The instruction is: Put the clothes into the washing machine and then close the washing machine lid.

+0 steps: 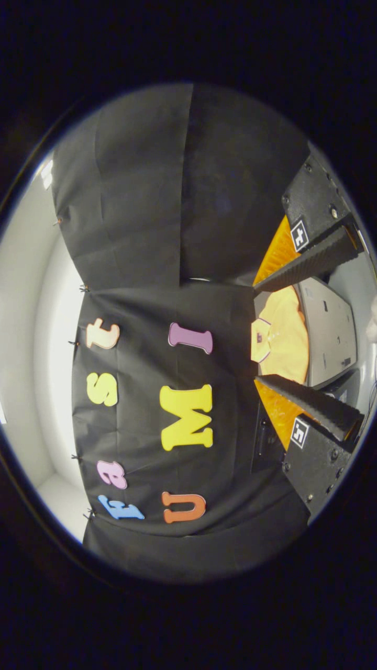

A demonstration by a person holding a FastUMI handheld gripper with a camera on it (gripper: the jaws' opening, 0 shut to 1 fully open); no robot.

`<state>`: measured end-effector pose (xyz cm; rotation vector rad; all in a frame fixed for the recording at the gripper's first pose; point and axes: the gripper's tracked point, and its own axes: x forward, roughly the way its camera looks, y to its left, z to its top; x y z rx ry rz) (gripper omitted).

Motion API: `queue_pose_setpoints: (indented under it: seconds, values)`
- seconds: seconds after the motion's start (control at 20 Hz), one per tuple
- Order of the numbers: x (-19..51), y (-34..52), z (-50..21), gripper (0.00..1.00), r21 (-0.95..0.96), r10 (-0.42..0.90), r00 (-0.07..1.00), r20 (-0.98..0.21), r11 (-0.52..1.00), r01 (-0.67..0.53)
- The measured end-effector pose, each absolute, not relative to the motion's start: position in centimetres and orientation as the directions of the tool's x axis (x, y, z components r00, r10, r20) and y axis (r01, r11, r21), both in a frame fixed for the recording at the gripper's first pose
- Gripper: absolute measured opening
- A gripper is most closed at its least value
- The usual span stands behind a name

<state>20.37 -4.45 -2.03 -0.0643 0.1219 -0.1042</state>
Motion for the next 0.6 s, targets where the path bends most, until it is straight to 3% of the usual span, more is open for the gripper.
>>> queue_pose_setpoints:
  seconds: [0.35,0.6]
  values:
    - [34.8,-5.5,-4.7,1.0,-0.123,-0.088,0.968,-0.237,0.991,0.06]
    - [42.9,-6.1,-10.0,1.0,-0.101,-0.073,0.92,-0.385,0.994,0.037]
